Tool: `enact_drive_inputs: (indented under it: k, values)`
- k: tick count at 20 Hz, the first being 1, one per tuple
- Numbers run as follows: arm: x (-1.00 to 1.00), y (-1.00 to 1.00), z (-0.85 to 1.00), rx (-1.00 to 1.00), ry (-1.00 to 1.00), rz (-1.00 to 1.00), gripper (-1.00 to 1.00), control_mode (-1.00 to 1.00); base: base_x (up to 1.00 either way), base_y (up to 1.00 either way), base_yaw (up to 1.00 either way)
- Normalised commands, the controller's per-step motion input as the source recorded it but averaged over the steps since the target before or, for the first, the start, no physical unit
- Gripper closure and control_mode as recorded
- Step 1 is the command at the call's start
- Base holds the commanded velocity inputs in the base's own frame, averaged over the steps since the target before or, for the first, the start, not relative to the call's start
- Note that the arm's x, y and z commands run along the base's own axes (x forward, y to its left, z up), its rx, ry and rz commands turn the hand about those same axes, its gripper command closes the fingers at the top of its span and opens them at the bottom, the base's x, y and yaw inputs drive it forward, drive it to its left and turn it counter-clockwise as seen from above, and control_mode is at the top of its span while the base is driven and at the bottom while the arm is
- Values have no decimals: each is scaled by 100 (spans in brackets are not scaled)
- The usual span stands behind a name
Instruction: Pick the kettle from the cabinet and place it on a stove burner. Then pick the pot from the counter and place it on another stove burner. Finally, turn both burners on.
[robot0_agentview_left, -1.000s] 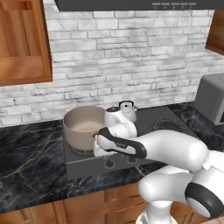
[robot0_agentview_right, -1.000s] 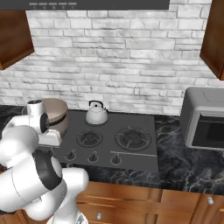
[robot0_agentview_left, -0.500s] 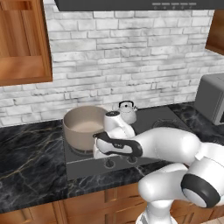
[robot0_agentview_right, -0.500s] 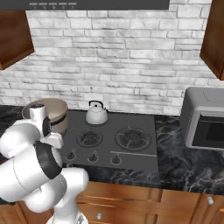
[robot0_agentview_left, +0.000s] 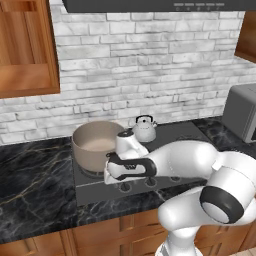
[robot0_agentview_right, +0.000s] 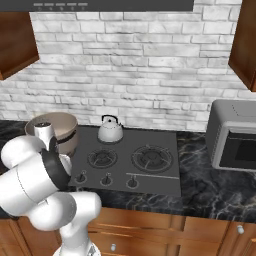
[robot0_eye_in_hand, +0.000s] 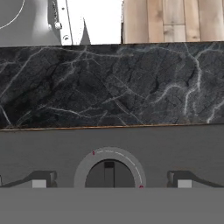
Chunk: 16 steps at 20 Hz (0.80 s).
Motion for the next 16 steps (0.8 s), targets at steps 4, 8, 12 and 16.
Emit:
enact_drive_inputs:
  k: [4, 8, 12, 16]
  values:
    - [6, 0, -15, 0, 0, 0, -100, -100, 0, 0, 0]
    - [1, 0, -14, 0, 0, 0, -100, -100, 0, 0, 0]
    - [0, 3, -18, 0, 0, 0, 100, -100, 0, 0, 0]
    - [0, 5, -5, 0, 1, 0, 100, -100, 0, 0, 0]
